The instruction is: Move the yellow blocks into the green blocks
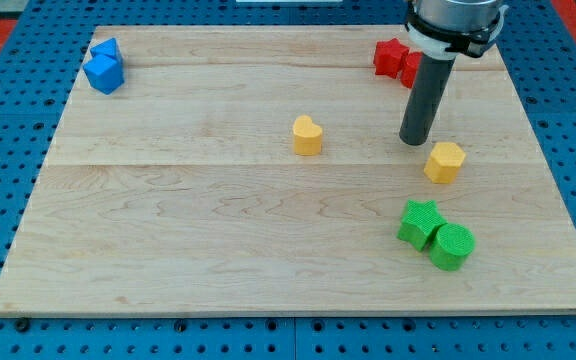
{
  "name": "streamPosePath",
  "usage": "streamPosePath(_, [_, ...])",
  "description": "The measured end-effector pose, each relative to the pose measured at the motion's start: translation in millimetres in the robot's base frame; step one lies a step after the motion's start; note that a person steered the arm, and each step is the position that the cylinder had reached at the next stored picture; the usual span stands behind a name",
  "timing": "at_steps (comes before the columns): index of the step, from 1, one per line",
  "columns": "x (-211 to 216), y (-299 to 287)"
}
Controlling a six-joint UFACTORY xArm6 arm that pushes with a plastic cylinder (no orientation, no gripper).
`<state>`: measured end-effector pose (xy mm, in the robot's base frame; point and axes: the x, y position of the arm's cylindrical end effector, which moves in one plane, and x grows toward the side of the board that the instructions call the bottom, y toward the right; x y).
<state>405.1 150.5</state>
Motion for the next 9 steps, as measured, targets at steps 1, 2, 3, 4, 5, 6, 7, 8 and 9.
streamPosePath(1, [0.0,15.9])
streamPosePath(2, [30.0,12.9])
streamPosePath(3, [33.2,0.2])
streamPosePath(4, [33.2,-0.1])
streamPosePath(5, [33.2,-0.1])
streamPosePath(6, [30.1,-0.3])
streamPosePath(7, [20.0,-0.3])
streamPosePath(8, [16.9,-0.3])
streamPosePath(9, [3.9,-0.3])
